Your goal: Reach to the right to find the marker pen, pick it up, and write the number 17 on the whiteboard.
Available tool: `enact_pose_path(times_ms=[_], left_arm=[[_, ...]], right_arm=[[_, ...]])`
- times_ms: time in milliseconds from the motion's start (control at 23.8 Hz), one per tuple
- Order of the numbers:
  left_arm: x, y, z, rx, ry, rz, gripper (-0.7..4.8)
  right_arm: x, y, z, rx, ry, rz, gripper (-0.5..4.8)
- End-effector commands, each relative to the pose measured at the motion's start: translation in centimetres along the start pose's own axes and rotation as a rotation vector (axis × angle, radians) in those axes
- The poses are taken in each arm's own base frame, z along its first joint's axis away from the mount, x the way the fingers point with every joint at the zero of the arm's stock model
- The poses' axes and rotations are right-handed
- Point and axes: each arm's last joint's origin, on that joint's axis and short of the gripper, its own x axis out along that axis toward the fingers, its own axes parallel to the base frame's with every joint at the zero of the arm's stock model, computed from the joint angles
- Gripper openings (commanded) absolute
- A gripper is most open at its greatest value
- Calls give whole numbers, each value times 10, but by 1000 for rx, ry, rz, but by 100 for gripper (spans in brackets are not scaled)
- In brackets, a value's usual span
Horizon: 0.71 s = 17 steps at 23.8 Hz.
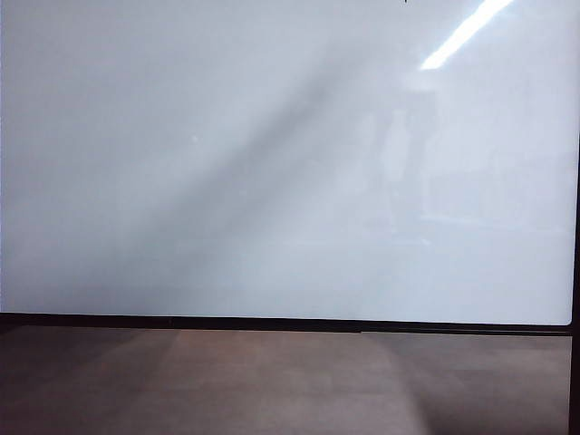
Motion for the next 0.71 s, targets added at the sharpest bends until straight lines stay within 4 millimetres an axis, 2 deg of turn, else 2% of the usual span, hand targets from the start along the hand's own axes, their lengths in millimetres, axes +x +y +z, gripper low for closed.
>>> enact_pose_path(times_ms=[42, 168, 252, 378, 504, 714], left_arm=[[0, 0, 1, -2, -6, -1, -5], [0, 0, 1, -2, -6, -6, -5], [0, 0, 0, -2, -3, -1, -5], [0, 0, 1, -2, -3, -6, -5], [0, 0, 0, -3, 2, 0, -5], [0, 0, 0, -3, 1, -4, -5]], right_arm=[[-38, -32, -22, -3, 42, -18, -4], [-73, -54, -44, -54, -31, -36, -4], [-92, -63, -58, -62, -88, -120, -4], [-109, -71, -78, -58, -150, -216, -4], [-114, -76, -101, -57, -169, -255, -4], [-109, -81, -140, -38, -167, -216, -4]])
